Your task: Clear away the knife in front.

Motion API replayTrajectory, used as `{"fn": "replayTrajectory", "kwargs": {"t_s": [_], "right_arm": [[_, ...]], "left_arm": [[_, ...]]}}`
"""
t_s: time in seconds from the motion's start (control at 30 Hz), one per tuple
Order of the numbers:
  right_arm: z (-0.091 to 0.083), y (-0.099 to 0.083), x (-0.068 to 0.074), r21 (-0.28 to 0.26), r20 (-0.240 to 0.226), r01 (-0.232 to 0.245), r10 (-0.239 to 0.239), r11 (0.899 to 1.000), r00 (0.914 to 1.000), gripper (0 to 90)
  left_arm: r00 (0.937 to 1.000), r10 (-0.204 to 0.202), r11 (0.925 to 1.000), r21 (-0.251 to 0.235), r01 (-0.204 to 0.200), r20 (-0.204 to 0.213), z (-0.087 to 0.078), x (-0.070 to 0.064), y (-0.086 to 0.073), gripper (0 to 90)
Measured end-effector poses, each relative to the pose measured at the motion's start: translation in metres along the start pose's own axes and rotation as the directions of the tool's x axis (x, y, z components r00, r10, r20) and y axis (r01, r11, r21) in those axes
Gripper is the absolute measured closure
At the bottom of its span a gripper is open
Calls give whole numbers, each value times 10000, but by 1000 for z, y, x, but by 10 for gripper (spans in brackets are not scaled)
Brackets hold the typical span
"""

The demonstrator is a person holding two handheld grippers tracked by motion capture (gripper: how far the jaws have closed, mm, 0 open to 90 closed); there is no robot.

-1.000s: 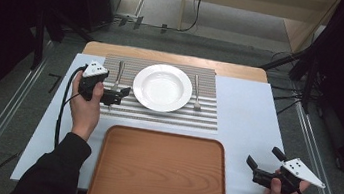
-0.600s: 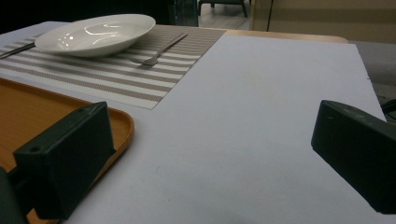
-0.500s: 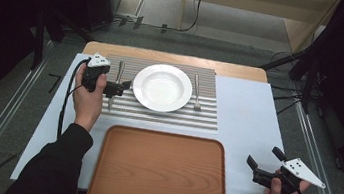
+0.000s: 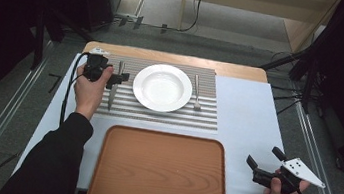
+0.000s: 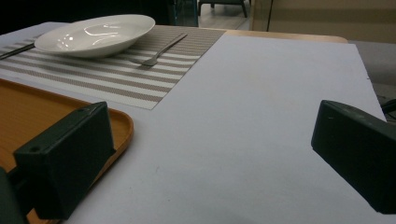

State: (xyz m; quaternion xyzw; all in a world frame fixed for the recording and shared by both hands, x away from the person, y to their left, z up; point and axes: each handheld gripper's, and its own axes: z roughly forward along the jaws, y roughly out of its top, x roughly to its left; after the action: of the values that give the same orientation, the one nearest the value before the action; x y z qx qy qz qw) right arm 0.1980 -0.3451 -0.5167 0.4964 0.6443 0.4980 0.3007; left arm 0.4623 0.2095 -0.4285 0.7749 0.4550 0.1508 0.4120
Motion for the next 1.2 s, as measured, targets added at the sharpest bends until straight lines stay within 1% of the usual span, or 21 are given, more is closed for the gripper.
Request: {"fn": "replayTrajectory", "kwargs": {"t_s": [0.03,0.13,0.17,0.2,0.27,0.3,0.4,0.43,0.5,0.53,0.57,0.63,0.67,0.7,0.77,0.83,0.9,1.0,1.1,1.17,1.2], "right_arm": [[0,0,0,0,0,0,0,10000,10000,0],[0,0,0,-9,-9,-25,25,10000,10000,0],[0,0,0,-12,-10,-21,21,10000,10000,0],[0,0,0,-6,-7,-26,26,10000,10000,0],[0,0,0,6,10,-7,7,10000,10000,0],[0,0,0,12,9,5,-5,10000,10000,0],[0,0,0,-1,5,-7,7,10000,10000,0],[0,0,0,4,-5,-30,30,10000,10000,0],[0,0,0,-5,-12,-12,12,10000,10000,0],[0,0,0,3,-15,-27,27,10000,10000,0],[0,0,0,3,-17,-24,24,10000,10000,0],[0,0,0,-10,-28,-6,6,10000,10000,0],[0,0,-1,-11,-26,-8,8,10000,10000,0],[1,0,-1,-13,-25,-5,5,10000,10000,0],[0,0,0,-1,-25,-17,17,10000,10000,0],[1,0,-1,-8,-25,-8,8,10000,10000,0],[1,0,0,6,-13,-35,35,10000,10000,0],[0,0,0,13,-5,-32,32,10000,10000,0],[1,0,-1,18,6,-44,44,10000,10000,0],[1,0,0,35,-2,-20,20,10000,10000,0],[1,0,0,44,3,-4,4,10000,10000,0]], "left_arm": [[9999,-59,9999,95,60,-132,2,1,1,141],[9984,-248,9988,417,270,-518,8,5,4,210],[9978,-248,9979,589,284,-612,11,6,5,243],[9972,-244,9961,828,303,-710,14,7,6,281],[9952,-303,9917,1219,416,-935,20,10,7,322],[9933,-409,9889,1378,557,-1078,23,11,8,342],[9860,-813,9813,1614,1047,-1457,29,16,8,365],[9845,-883,9786,1710,1141,-1516,31,18,8,398],[9823,-1009,9734,1885,1303,-1579,36,20,7,413],[9799,-1022,9707,1981,1358,-1713,38,20,7,444],[9789,-1008,9691,2053,1371,-1775,40,21,6,444],[9768,-1205,9649,2103,1571,-1771,43,22,5,456],[9766,-1172,9637,2170,1557,-1802,45,23,5,464],[9761,-1247,9624,2176,1626,-1778,46,24,4,501],[9715,-1441,9584,2180,1844,-1884,48,24,4,552],[9707,-1406,9563,2271,1841,-1948,51,25,3,571],[9664,-1387,9536,2342,1893,-2162,54,25,2,575],[9627,-1394,9488,2471,1969,-2317,57,26,1,576],[9603,-1237,9479,2565,1889,-2500,60,26,-2,649],[9606,-1193,9442,2705,1880,-2511,62,26,-3,672],[9594,-1129,9435,2750,1851,-2583,63,25,-3,681]]}}
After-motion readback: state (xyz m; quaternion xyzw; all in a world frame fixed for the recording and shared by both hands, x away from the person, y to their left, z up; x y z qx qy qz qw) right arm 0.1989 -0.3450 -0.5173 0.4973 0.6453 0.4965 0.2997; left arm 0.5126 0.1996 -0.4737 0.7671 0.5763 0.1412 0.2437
